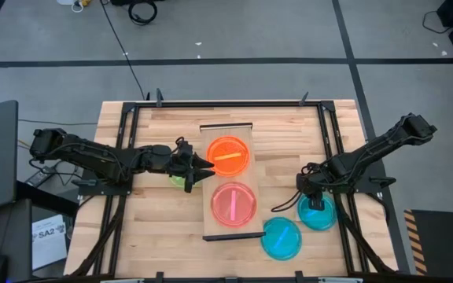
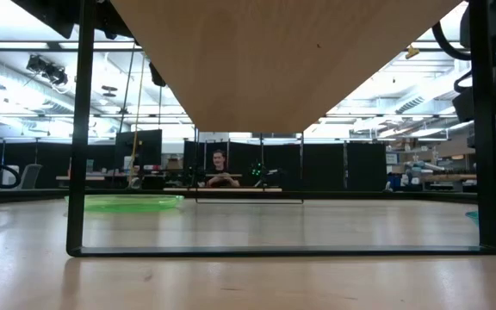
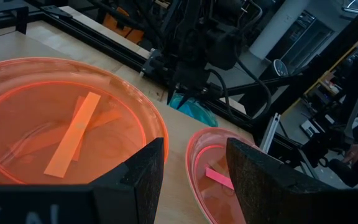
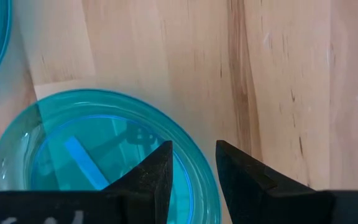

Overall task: Place and stack plates onto a shelf
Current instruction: Stack the top blue plate on top of the pink plate on the shelf

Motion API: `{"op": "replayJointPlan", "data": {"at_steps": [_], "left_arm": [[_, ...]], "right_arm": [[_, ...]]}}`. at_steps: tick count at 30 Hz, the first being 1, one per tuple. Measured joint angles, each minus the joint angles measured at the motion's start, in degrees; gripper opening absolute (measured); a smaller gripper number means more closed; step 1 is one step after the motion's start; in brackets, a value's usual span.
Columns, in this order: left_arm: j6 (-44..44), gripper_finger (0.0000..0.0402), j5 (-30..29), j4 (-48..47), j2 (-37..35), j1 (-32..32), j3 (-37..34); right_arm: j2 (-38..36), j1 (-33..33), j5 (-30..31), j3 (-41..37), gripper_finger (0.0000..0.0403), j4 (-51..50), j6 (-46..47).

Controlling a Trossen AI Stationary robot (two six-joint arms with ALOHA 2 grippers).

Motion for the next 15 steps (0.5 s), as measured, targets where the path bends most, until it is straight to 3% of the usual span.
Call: {"op": "replayJointPlan", "data": {"at_steps": [15], "left_arm": [[0.0, 0.0181, 0.0, 0.0, 0.0, 0.0, 0.0]], "right_arm": [[0.0, 0.0, -1.5, -4.9, 0.0129, 5.8, 0.9]]}}
